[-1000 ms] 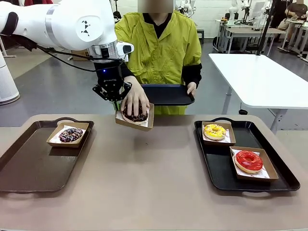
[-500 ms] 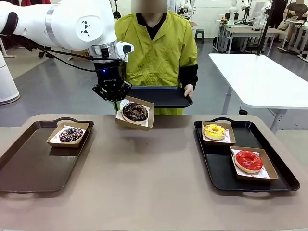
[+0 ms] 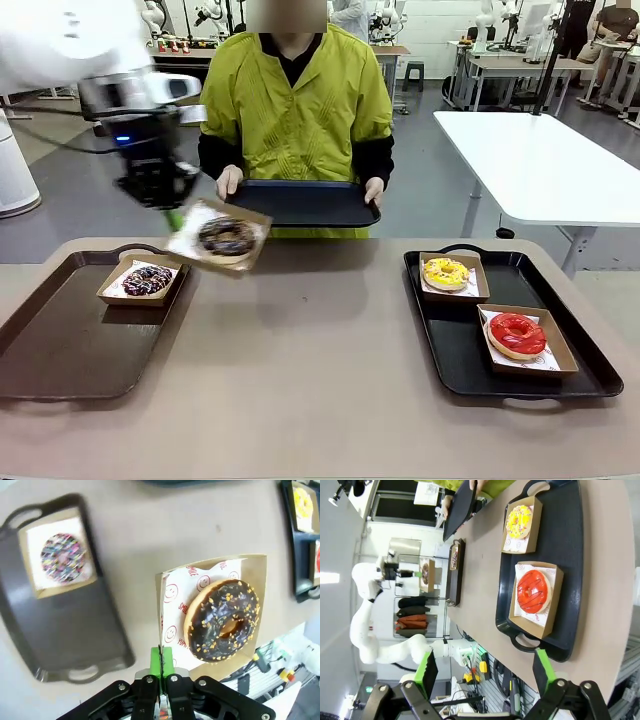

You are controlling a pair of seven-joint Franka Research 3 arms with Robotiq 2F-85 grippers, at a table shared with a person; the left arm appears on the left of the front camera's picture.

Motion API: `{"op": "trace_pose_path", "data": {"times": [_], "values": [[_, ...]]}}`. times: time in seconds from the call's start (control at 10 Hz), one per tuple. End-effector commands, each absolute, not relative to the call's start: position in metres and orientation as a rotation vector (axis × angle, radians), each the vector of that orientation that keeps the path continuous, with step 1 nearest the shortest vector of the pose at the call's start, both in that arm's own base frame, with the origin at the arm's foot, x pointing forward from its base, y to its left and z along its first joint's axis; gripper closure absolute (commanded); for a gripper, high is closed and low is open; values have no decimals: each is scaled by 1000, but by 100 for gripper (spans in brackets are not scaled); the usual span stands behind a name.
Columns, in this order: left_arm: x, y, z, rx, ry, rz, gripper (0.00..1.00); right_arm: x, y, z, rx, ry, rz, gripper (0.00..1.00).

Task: Individually package the donuts and arrange them on the tray.
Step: Place the picked Paper togo box on the Handle tray.

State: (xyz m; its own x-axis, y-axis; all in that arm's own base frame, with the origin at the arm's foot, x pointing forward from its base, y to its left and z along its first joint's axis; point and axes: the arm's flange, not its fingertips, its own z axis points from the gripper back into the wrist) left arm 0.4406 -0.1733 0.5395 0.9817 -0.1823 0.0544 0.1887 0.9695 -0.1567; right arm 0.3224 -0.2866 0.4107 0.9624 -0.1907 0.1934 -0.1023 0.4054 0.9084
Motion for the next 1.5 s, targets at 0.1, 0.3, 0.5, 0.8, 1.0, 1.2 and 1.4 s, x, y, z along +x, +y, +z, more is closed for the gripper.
{"op": "trace_pose_path", "data": {"times": [0.1,0.3,0.5,0.8,1.0,1.2,1.4], "values": [[393,-75,521,-81,-43,-147,99,320,-284,414,1167,-286,-69,0],[382,-16,500,-40,-15,-84,99,320,-284,414,1167,-286,-69,0],[378,14,477,25,36,-64,99,320,-284,414,1167,-286,-69,0],[385,13,467,59,33,-51,99,320,-284,414,1167,-286,-69,0],[375,24,467,24,69,-37,99,320,-284,414,1167,-286,-69,0],[375,24,467,24,69,-37,99,320,-284,414,1167,-286,-69,0],[375,24,467,24,69,-37,99,320,-284,414,1167,-286,-69,0]]}}
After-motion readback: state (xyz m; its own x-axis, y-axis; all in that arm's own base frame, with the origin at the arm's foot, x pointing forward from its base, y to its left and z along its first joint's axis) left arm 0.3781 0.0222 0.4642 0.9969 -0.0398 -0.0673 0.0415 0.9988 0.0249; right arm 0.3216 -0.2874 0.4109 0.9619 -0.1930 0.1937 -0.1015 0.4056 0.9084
